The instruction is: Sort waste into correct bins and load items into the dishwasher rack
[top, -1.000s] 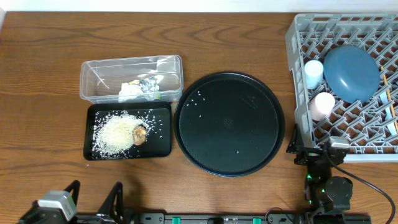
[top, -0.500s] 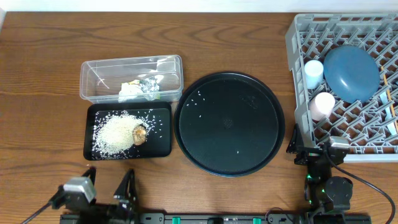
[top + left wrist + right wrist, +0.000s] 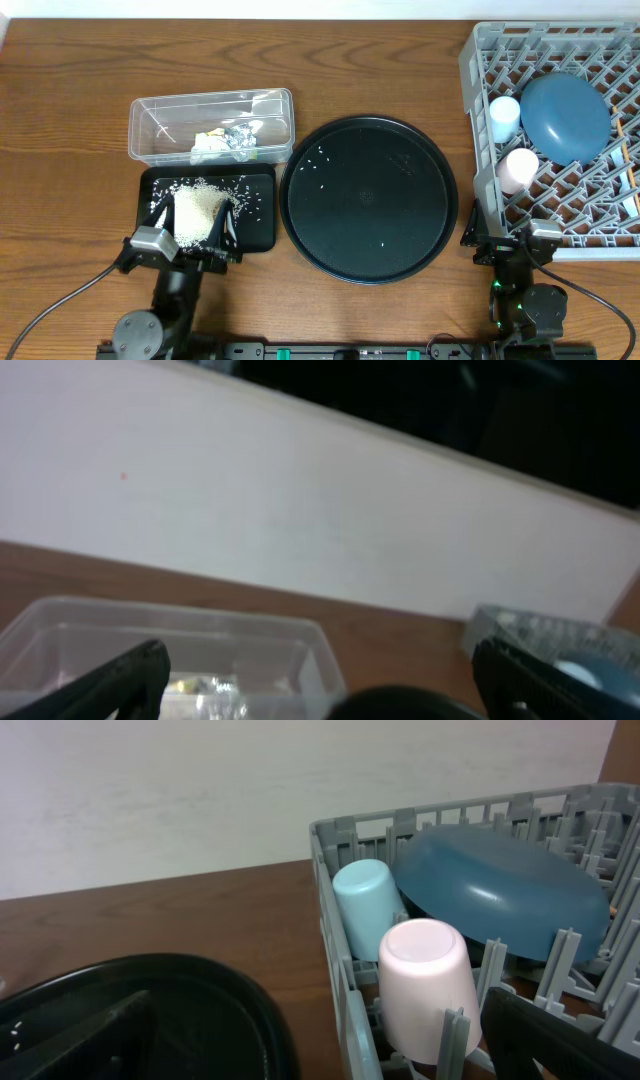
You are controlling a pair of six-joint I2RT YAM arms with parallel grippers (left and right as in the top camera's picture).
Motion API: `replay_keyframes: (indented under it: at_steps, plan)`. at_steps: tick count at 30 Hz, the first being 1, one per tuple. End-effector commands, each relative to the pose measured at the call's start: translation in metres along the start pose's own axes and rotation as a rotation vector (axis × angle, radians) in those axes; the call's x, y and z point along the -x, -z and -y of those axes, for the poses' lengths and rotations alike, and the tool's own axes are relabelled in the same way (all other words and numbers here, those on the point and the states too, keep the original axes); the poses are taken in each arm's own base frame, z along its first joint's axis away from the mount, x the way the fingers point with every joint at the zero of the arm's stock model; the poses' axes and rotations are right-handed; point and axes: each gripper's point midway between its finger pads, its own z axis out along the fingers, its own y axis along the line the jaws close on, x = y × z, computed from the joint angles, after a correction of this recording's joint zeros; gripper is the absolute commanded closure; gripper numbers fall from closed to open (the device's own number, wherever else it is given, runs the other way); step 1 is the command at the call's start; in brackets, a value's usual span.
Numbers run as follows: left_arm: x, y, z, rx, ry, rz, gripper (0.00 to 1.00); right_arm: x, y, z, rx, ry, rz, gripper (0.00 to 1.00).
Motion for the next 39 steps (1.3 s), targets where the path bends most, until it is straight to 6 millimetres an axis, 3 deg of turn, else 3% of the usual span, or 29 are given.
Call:
replay_keyframes:
  at_steps: [1, 14, 21, 29, 39]
  plan:
    - [-0.007, -0.005, -0.014, 0.032, 0.036, 0.044, 0.02, 0.0, 0.0, 0.0, -0.002, 0.012, 0.002, 0.01]
    - [-0.016, -0.005, -0.058, 0.193, 0.025, 0.084, 0.02, 0.0, 0.0, 0.0, -0.002, 0.012, 0.001, 0.01]
    - [-0.058, -0.004, -0.076, 0.253, 0.047, -0.049, 0.02, 0.0, 0.0, 0.0, -0.002, 0.012, 0.001, 0.01]
    - [-0.107, -0.002, -0.084, 0.25, 0.065, -0.19, 0.02, 0.0, 0.0, 0.0, -0.002, 0.012, 0.001, 0.01]
    - [-0.113, -0.005, -0.067, 0.148, -0.218, -0.239, 0.02, 0.0, 0.0, 0.0, -0.002, 0.012, 0.002, 0.01]
